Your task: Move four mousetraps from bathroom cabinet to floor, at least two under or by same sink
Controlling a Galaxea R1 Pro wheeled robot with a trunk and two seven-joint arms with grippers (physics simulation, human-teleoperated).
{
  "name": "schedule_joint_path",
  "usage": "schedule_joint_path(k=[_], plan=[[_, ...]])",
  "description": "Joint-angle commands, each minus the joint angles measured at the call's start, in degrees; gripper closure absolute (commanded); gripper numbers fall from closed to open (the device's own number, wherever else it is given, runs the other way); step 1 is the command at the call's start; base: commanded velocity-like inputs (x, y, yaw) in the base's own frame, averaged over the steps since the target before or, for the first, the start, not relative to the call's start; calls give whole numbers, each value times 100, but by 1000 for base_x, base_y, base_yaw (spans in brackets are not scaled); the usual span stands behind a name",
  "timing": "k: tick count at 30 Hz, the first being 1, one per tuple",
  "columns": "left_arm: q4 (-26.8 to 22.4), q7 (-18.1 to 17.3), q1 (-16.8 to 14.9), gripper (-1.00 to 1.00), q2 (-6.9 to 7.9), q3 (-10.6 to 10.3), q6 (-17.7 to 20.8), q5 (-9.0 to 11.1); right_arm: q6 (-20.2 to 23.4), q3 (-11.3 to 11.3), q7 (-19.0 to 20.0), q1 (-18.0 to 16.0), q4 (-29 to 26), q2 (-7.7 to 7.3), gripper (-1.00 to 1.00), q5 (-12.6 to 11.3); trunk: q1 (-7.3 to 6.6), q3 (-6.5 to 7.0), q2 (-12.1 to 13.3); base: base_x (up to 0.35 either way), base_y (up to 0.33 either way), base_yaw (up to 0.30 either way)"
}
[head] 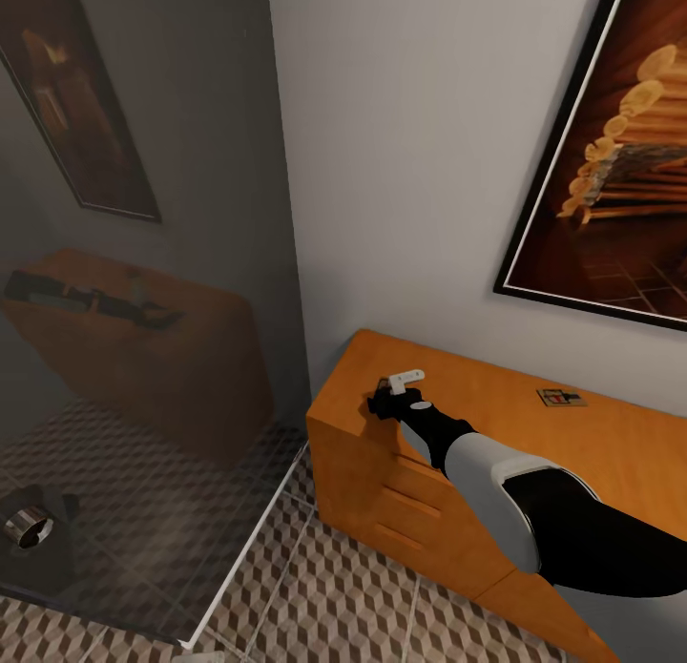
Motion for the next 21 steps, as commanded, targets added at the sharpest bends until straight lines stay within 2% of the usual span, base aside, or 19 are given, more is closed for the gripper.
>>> schedule_joint_path(k=[1, 21], plan=[[18, 15, -8, -100, -3, -48, -27, 21, 2, 61, -15, -2, 14, 1, -100, 25, 4, -11, -8, 0, 0, 0], [18, 13, -8, -100, -3, -49, -26, 20, 1, 64, -13, -2, 20, 1, -100, 25, 4, -12, -8, 0, 0, 0]])
